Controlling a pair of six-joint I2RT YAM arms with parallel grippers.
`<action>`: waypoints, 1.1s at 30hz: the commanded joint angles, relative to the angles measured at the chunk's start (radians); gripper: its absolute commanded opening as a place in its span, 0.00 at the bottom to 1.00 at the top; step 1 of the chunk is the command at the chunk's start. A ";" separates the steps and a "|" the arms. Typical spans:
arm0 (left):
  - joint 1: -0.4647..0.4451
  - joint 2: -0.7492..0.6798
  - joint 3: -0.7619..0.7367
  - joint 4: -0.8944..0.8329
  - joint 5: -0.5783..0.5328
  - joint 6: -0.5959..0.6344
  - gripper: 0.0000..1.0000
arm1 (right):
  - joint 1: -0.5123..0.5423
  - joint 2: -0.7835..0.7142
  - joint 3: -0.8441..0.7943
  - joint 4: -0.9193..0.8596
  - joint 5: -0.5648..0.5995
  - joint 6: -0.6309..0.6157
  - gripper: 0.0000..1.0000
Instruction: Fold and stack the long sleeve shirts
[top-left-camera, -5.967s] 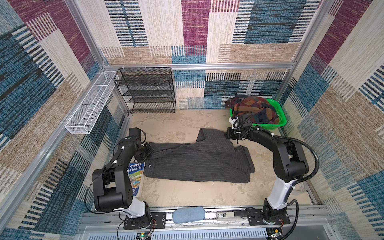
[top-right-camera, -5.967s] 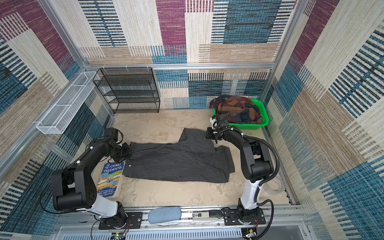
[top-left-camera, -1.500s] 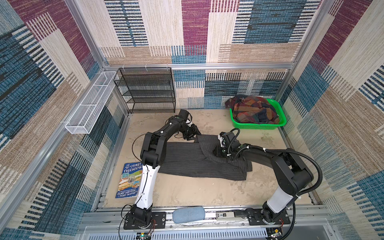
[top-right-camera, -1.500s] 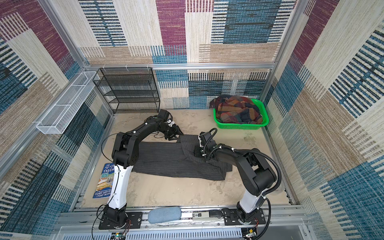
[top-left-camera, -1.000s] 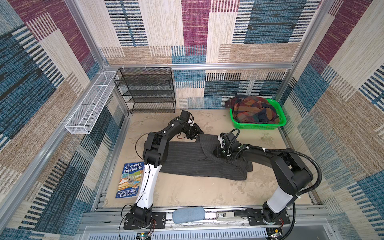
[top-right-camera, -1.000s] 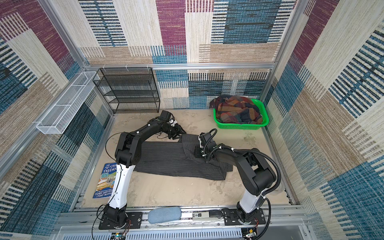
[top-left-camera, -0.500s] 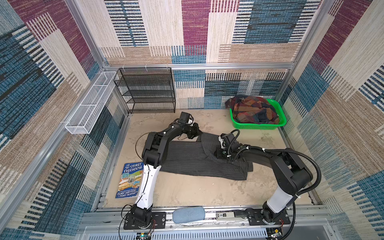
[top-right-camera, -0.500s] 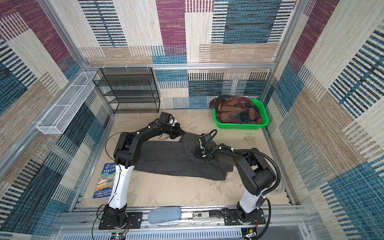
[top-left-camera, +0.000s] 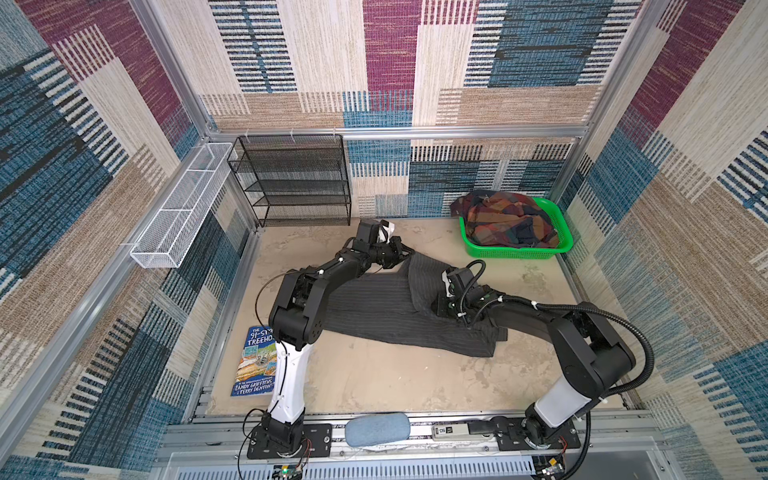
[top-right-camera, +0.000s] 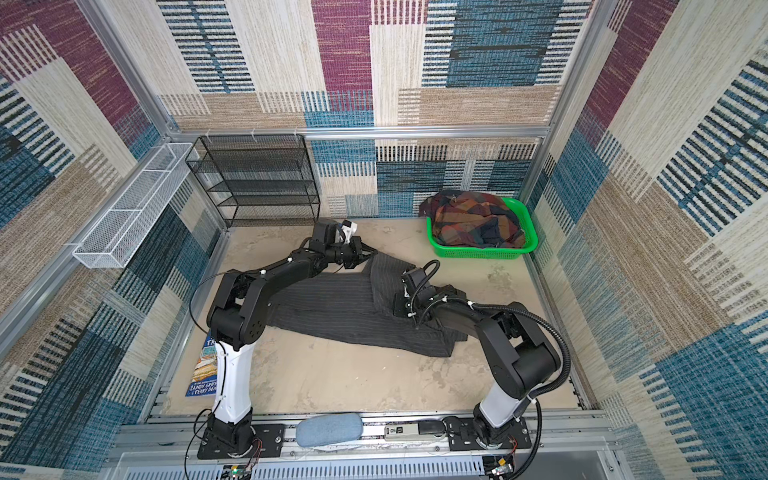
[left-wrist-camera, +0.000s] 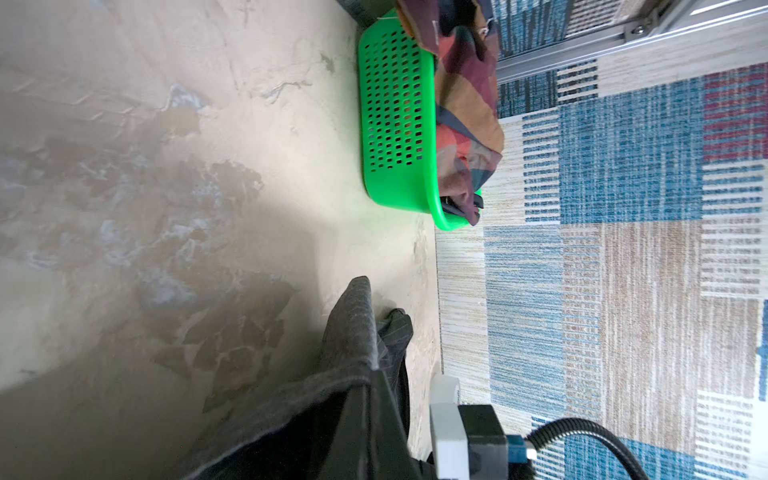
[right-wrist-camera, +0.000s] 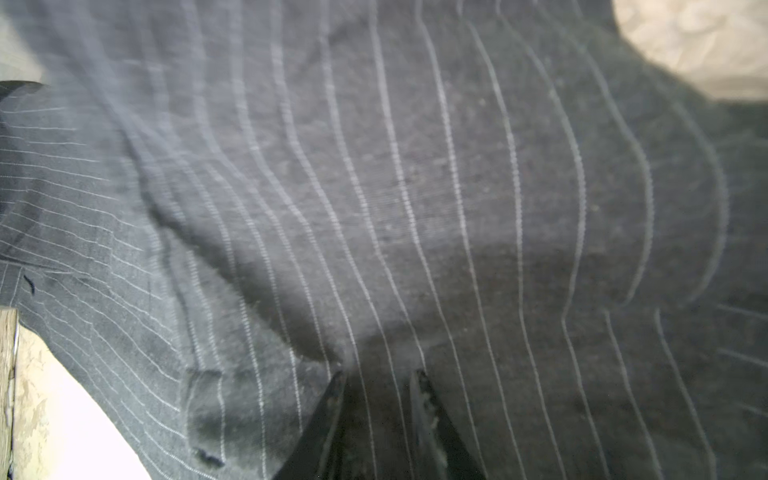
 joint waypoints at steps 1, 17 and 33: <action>-0.013 -0.042 -0.019 0.095 0.029 0.066 0.00 | -0.001 -0.017 -0.012 0.022 0.033 0.028 0.30; -0.046 -0.155 -0.199 0.135 -0.007 0.124 0.00 | -0.001 0.007 -0.032 -0.003 0.066 0.048 0.30; -0.013 -0.282 -0.298 -0.220 -0.117 0.233 0.05 | -0.001 -0.093 -0.037 -0.097 0.129 0.058 0.35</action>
